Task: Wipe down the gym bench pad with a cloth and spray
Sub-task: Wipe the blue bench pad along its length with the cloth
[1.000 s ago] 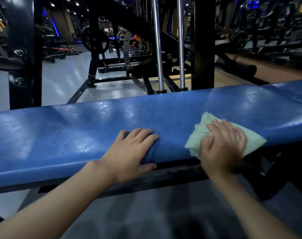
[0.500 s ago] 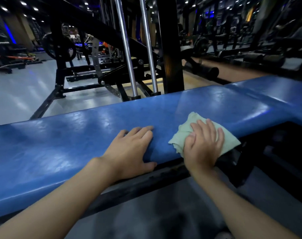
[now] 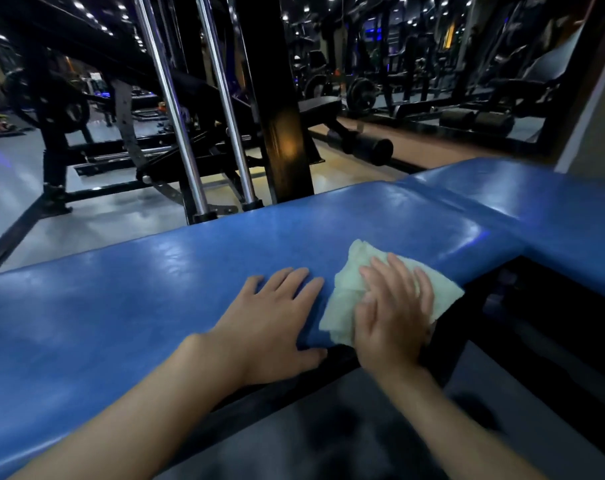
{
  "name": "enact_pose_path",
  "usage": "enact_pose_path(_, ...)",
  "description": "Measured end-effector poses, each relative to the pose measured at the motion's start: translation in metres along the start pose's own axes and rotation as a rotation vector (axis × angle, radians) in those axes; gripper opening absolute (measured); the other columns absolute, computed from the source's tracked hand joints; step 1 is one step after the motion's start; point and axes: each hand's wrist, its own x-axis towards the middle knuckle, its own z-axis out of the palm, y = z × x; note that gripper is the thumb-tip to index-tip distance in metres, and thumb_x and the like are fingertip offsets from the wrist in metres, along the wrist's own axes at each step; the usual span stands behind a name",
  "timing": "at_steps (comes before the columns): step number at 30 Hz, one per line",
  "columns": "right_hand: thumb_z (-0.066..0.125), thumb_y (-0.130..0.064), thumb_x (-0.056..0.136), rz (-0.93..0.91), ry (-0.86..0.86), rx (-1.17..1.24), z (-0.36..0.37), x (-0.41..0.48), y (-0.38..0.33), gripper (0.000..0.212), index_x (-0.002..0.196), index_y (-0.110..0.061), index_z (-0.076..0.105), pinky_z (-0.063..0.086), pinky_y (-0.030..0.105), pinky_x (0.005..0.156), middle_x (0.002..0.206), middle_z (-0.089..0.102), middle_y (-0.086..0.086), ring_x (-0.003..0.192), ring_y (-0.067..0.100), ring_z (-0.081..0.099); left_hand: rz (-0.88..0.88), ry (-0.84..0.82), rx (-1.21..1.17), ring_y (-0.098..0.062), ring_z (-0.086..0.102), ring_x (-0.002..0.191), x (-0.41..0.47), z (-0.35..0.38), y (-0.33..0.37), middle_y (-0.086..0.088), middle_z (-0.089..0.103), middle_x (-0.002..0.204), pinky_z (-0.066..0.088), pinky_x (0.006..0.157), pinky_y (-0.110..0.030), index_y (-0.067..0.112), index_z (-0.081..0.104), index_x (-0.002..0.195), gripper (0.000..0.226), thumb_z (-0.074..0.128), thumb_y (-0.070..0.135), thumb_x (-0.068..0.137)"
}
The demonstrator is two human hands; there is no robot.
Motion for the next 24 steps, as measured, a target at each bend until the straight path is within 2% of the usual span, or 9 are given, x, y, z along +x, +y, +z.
enact_pose_path(3, 0.034, -0.024, 0.092, -0.192, -0.067, 0.029, -0.011, 0.014, 0.047, 0.045, 0.11, -0.005, 0.071, 0.035, 0.05, 0.106, 0.123, 0.066, 0.013, 0.122, 0.032, 0.058, -0.035, -0.005, 0.071, -0.025, 0.043, 0.12, 0.013, -0.005, 0.01, 0.004, 0.041, 0.134, 0.038, 0.099, -0.044, 0.03, 0.027, 0.144, 0.085, 0.042, 0.076, 0.074)
enact_pose_path(6, 0.019, -0.032, 0.1, -0.057, -0.087, -0.015, -0.017, 0.036, 0.104, 0.058, 0.11, -0.004, 0.069, 0.034, 0.05, 0.105, 0.121, 0.067, 0.014, 0.122, 0.032, 0.058, -0.079, -0.02, 0.149, -0.028, 0.048, 0.107, 0.015, -0.009, 0.017, 0.001, 0.045, 0.124, 0.043, 0.091, -0.044, 0.032, 0.029, 0.141, 0.083, 0.032, 0.078, 0.072)
enact_pose_path(7, 0.022, -0.029, 0.099, 0.003, -0.067, -0.033, -0.016, 0.036, 0.105, 0.054, 0.109, -0.004, 0.069, 0.034, 0.05, 0.106, 0.119, 0.068, 0.014, 0.122, 0.032, 0.058, -0.097, -0.015, 0.161, -0.029, 0.049, 0.104, 0.017, -0.009, 0.021, -0.001, 0.046, 0.122, 0.043, 0.09, -0.045, 0.033, 0.03, 0.141, 0.082, 0.032, 0.077, 0.072)
enact_pose_path(10, 0.037, -0.018, 0.086, 0.085, 0.003, -0.041, -0.007, 0.03, 0.076, 0.041, 0.105, -0.004, 0.071, 0.031, 0.052, 0.109, 0.117, 0.069, 0.013, 0.121, 0.033, 0.059, -0.142, -0.027, 0.144, -0.029, 0.046, 0.113, 0.027, -0.006, 0.037, -0.001, 0.042, 0.126, 0.04, 0.095, -0.044, 0.034, 0.024, 0.141, 0.077, 0.042, 0.072, 0.077)
enact_pose_path(13, 0.037, -0.022, 0.088, -0.158, -0.116, 0.056, -0.02, 0.032, 0.087, 0.043, 0.109, -0.005, 0.07, 0.032, 0.052, 0.109, 0.12, 0.067, 0.013, 0.12, 0.033, 0.059, -0.146, -0.009, 0.056, -0.022, 0.041, 0.131, 0.037, -0.002, 0.053, 0.005, 0.038, 0.142, 0.038, 0.101, -0.043, 0.028, 0.034, 0.139, 0.075, 0.052, 0.065, 0.077)
enact_pose_path(15, 0.034, -0.024, 0.089, -0.243, -0.163, 0.065, -0.027, 0.044, 0.124, 0.045, 0.111, -0.005, 0.069, 0.036, 0.049, 0.105, 0.121, 0.067, 0.012, 0.119, 0.031, 0.059, -0.179, -0.009, 0.05, -0.022, 0.04, 0.132, 0.043, -0.001, 0.064, 0.007, 0.038, 0.144, 0.037, 0.101, -0.042, 0.03, 0.029, 0.142, 0.077, 0.045, 0.067, 0.077)
enact_pose_path(17, 0.035, -0.022, 0.087, -0.174, -0.163, -0.005, -0.027, 0.065, 0.157, 0.044, 0.109, -0.006, 0.069, 0.038, 0.048, 0.103, 0.117, 0.068, 0.01, 0.116, 0.03, 0.06, -0.214, -0.008, 0.07, -0.025, 0.042, 0.127, 0.05, 0.0, 0.074, 0.005, 0.038, 0.137, 0.036, 0.1, -0.042, 0.037, 0.017, 0.144, 0.077, 0.034, 0.073, 0.078)
enact_pose_path(21, 0.041, -0.021, 0.08, 0.117, -0.137, -0.067, -0.017, 0.084, 0.172, 0.038, 0.1, -0.01, 0.071, 0.041, 0.044, 0.1, 0.102, 0.07, 0.006, 0.103, 0.029, 0.063, -0.243, -0.031, 0.038, -0.022, 0.039, 0.127, 0.075, -0.007, 0.084, 0.005, 0.035, 0.134, 0.033, 0.103, -0.041, 0.041, 0.009, 0.147, 0.081, 0.038, 0.078, 0.08)
enact_pose_path(24, 0.04, -0.023, 0.083, 0.167, -0.202, -0.093, -0.018, 0.093, 0.177, 0.038, 0.103, -0.011, 0.071, 0.041, 0.045, 0.099, 0.106, 0.069, 0.008, 0.105, 0.031, 0.062, -0.232, -0.063, 0.014, -0.021, 0.037, 0.132, 0.097, -0.007, 0.095, 0.007, 0.035, 0.142, 0.033, 0.104, -0.042, 0.042, 0.011, 0.148, 0.084, 0.016, 0.082, 0.074)
